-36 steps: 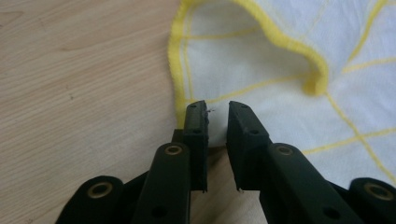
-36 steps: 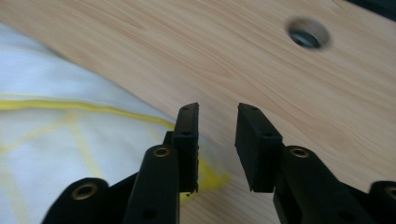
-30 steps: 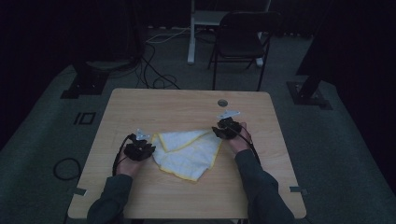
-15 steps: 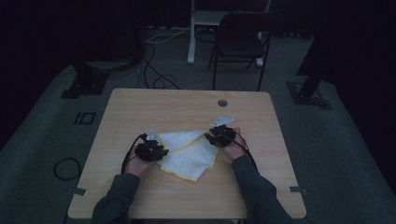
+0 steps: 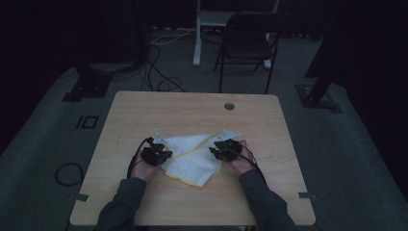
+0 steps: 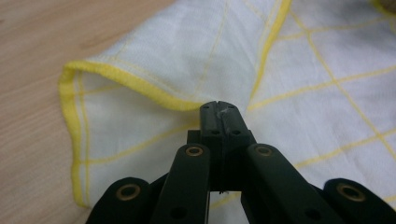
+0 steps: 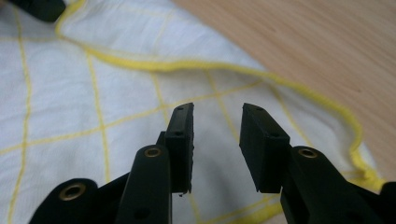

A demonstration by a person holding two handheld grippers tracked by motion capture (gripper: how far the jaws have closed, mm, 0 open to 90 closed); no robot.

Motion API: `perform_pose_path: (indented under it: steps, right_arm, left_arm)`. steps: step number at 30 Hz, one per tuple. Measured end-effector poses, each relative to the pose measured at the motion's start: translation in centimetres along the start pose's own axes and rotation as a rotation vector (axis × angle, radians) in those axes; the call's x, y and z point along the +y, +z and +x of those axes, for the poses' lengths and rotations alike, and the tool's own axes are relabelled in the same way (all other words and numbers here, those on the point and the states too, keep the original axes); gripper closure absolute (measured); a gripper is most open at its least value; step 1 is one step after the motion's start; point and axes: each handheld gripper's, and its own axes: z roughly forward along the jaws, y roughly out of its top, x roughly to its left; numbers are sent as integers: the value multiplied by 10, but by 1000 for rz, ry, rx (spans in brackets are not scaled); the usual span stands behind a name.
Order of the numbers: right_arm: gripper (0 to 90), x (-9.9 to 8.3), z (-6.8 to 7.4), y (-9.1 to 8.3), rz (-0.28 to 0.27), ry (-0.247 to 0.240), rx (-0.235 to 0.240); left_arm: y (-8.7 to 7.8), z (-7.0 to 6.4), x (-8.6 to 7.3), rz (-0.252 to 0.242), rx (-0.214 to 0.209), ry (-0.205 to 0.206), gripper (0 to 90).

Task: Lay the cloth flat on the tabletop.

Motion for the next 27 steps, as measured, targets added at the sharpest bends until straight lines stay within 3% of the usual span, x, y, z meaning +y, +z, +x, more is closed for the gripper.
perform_pose_path:
  steps: [13, 18, 23, 27]
  right_arm:
    - [655, -21, 17, 5, 37, -24, 35]
    - [651, -25, 18, 3, 37, -21, 41]
    - [644, -28, 21, 2, 37, -22, 45]
    - [643, -28, 22, 1, 33, -19, 48]
  left_arm:
    - [-1, 12, 35, -74, 25, -25, 900]
    - [-5, 3, 30, -63, 40, 19, 898]
    - [-8, -8, 17, -58, 39, 41, 778]
    - [-6, -18, 4, -36, 29, 79, 742]
